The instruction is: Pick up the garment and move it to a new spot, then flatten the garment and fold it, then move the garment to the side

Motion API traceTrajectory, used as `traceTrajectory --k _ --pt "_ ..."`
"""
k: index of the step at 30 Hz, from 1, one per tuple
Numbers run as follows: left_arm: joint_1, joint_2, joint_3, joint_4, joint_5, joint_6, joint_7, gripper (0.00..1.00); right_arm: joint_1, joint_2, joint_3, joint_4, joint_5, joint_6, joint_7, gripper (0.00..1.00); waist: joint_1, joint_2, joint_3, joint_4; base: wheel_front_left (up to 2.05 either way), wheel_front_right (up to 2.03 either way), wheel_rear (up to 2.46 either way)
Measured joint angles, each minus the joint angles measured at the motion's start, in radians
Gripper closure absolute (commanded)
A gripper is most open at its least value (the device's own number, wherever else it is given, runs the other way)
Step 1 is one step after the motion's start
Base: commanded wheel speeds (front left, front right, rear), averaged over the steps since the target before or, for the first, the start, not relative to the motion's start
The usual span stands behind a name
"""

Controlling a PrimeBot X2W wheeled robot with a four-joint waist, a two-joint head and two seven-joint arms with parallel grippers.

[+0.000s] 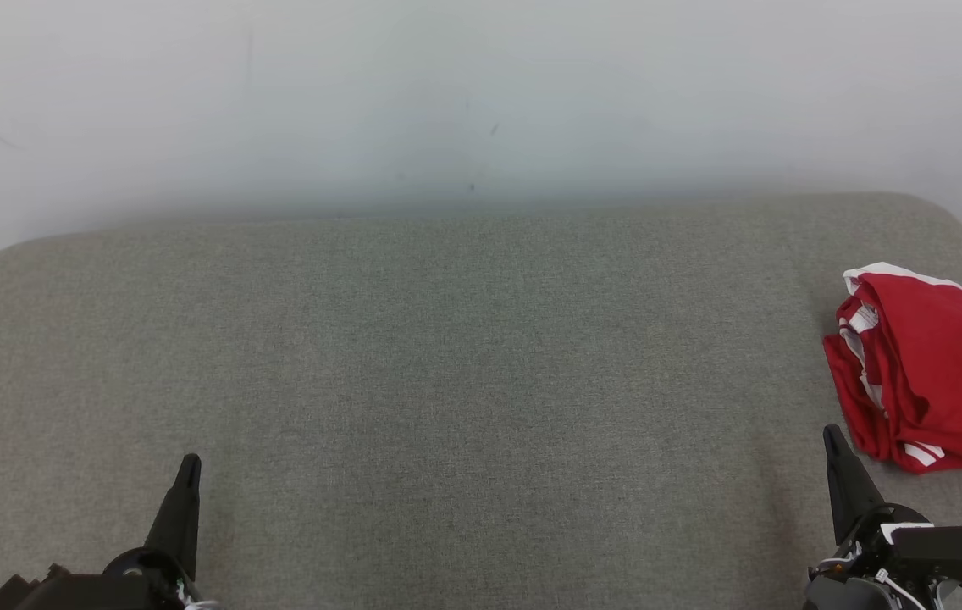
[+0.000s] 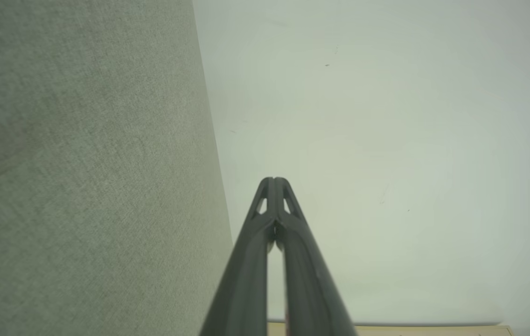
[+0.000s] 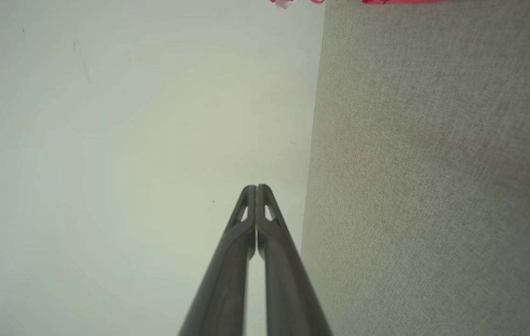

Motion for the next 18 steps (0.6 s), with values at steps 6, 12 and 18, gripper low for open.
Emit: traceTrajectory --k 6,12,18 --pt "0.000 0.000 0.000 0.000 0.000 0.000 0.000 1.00 0.000 0.000 0.000 0.000 0.000 0.000 0.000 1.00 -0.0001 0.0000 0.000 0.000 0.00 0.00 0.00" --pt "0.000 0.000 0.000 0.000 0.000 0.000 0.000 1.00 0.000 0.000 0.000 0.000 0.000 0.000 0.000 1.00 -0.0001 0.0000 0.000 0.000 0.00 0.00 0.00" --pt "0.000 0.000 0.000 0.000 0.000 0.000 0.000 1.00 0.000 0.000 0.000 0.000 0.000 0.000 0.000 1.00 -0.0001 -0.0001 0.000 0.000 0.00 0.00 0.00"
